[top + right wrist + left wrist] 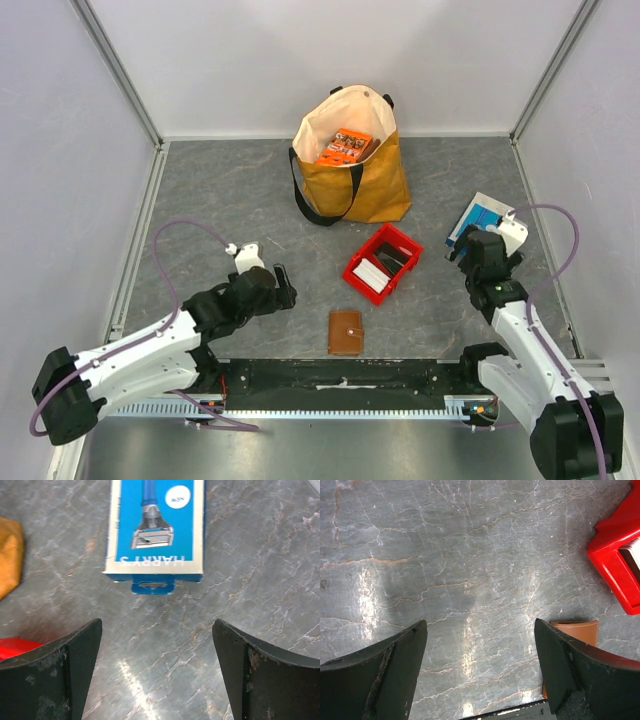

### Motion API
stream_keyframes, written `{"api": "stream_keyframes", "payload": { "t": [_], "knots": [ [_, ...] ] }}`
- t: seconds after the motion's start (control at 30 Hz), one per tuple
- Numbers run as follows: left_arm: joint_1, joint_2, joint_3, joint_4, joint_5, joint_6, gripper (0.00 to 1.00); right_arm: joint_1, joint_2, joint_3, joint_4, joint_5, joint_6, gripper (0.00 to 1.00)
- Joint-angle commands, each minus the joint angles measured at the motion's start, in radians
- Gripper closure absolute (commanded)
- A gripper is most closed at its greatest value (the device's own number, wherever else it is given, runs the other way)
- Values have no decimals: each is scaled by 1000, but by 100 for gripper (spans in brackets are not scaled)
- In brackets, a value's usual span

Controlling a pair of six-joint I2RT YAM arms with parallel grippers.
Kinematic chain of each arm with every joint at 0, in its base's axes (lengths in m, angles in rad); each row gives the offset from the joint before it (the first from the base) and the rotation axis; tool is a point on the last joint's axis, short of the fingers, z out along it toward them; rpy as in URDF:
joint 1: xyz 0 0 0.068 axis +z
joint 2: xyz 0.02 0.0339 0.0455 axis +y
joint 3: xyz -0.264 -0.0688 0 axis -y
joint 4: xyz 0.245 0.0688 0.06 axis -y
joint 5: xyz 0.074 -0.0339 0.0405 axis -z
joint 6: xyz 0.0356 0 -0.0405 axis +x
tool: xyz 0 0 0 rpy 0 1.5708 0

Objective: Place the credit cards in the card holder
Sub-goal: Reset both arms

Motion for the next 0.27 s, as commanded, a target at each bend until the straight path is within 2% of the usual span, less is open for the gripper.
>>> {"api": "stream_keyframes", "payload": {
  "t": [0.0, 0.17, 0.23],
  "knots": [
    [5, 14, 33, 86, -64, 76, 7, -8, -16, -140, 267, 159, -46, 2],
    [3, 35, 54, 148, -78, 128, 7, -8, 42, -175, 414, 274, -114, 2],
    [5, 37, 59, 160, -99, 140, 7, -8, 76, -221, 553, 280, -173, 2]
  ]
}}
